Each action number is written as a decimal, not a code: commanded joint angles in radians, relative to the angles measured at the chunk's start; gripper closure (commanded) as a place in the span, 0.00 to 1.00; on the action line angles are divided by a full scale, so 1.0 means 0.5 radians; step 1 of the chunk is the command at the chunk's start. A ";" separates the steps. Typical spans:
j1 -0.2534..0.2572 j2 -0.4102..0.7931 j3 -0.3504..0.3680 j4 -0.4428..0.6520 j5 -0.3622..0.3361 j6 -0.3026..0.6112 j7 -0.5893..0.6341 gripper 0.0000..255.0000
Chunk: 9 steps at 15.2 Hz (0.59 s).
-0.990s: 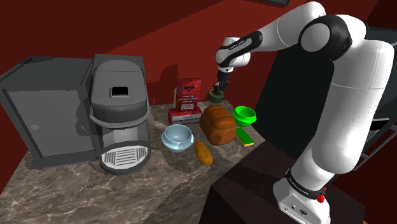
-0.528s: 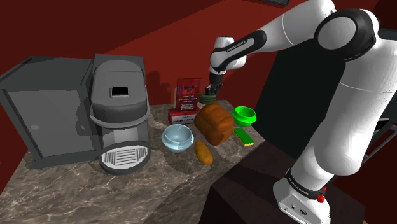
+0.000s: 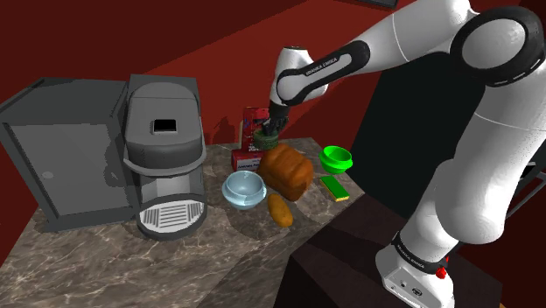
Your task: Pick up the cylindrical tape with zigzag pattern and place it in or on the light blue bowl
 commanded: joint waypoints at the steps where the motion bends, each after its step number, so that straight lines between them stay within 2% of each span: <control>1: 0.049 0.018 0.038 -0.028 -0.002 -0.190 0.089 1.00; 9: 0.262 0.059 0.197 0.031 -0.021 -0.209 0.473 1.00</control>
